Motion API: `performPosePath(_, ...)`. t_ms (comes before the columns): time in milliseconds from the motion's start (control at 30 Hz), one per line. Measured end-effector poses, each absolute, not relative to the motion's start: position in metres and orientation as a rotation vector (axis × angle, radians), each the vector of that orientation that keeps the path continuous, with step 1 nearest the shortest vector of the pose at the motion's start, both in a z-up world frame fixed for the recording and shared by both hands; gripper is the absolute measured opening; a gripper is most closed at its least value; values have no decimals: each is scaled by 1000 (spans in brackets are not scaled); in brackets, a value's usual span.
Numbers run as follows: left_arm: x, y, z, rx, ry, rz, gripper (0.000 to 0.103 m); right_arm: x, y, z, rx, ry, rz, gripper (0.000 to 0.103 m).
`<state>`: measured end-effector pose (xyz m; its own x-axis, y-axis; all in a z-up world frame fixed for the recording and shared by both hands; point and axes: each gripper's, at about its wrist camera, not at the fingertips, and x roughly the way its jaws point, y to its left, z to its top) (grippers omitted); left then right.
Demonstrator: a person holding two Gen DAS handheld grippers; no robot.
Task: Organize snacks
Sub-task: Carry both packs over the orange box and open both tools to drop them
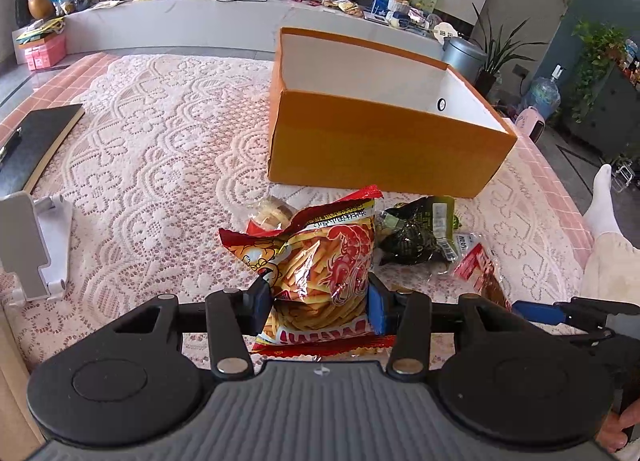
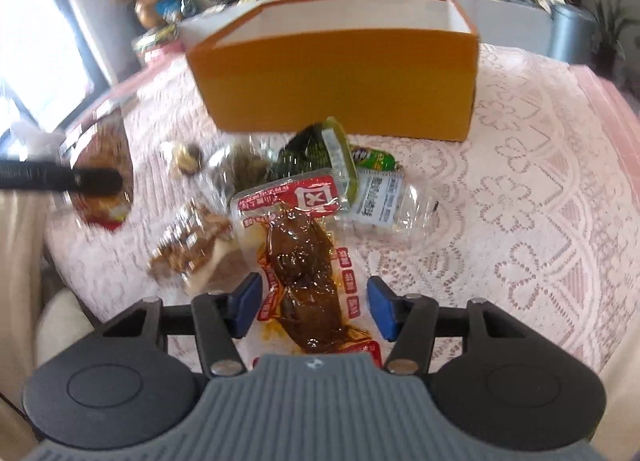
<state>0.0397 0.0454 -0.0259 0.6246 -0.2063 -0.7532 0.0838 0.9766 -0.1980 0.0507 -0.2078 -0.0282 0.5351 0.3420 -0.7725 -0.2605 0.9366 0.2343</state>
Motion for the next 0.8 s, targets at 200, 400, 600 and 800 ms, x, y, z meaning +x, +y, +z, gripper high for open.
performPosePath(200,45,34,-14,-105,853,-188,53,58,-215,-3,164,866,383,55)
performPosePath(400,65,24,13,-83,807,-223,53,78,-216,30,139,786,397,56)
performPosePath(600,95,22,42,-99,773,-236,53,119,-216,62,126,734,394,56)
performPosePath(800,130,9,64,-71,739,-253,53,164,-208,89,65,694,379,56)
